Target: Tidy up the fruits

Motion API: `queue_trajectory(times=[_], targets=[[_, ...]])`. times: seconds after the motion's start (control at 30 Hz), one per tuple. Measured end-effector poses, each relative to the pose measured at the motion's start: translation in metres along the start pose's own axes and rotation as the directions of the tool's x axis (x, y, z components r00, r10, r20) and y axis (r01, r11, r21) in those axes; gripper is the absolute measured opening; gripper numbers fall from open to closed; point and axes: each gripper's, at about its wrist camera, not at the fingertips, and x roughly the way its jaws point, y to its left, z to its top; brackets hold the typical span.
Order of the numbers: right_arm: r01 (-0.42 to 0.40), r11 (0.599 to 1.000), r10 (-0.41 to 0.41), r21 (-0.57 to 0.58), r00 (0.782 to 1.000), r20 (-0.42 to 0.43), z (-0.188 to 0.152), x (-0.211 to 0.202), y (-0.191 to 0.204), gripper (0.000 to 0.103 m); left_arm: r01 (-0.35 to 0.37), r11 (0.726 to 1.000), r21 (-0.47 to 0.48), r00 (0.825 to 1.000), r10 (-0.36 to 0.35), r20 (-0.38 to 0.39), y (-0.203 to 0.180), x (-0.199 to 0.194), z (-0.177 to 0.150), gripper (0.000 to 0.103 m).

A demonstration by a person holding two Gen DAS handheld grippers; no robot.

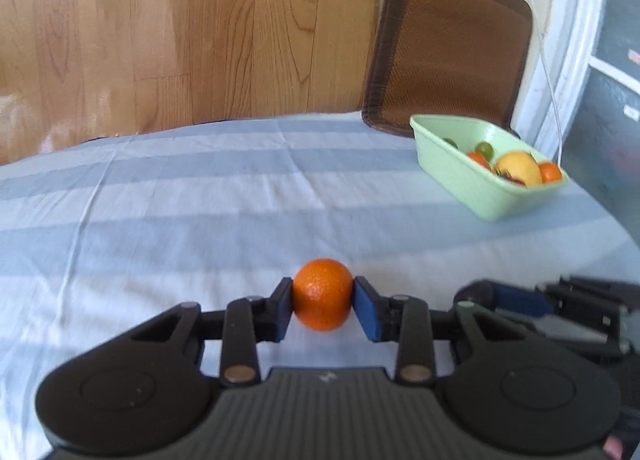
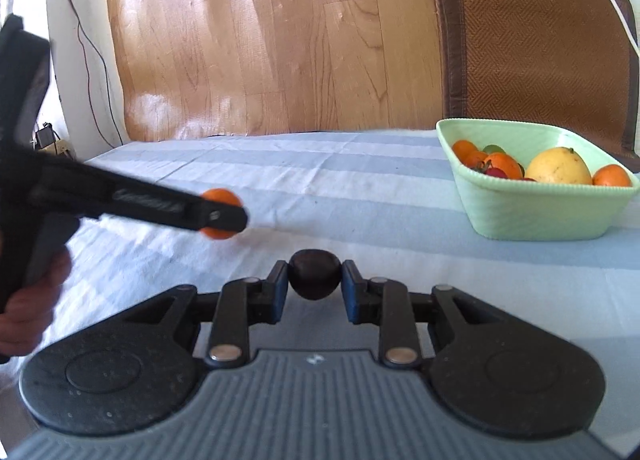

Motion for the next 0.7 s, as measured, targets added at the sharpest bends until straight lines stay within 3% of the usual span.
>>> queue_trajectory(times=[0.23,0.33,0.7], targets=[[0.036,0.997,-0.037,-0.070,0.999,-0.014,-0.011,-0.010,0.014,0.032,-0.084,0.995,0.052,0.996,0.082,0.040,-0.016,-0.008,-0.022,0.034],[0.048,0.995,-0.050,-0.084,0.999,-0.015,-0.011,-0.009,0.015,0.032,-0.094,0.995,0.017,0.995,0.093,0.047,-0.014,-0.004,-0.025,0.034],[0.077,0.989,-0.079,-0.124,0.997,-0.015,-0.012,-0.006,0.022,0.033,-0.129,0.991,0.042,0.988,0.125,0.091,-0.020,-0.005,-0.033,0.037]])
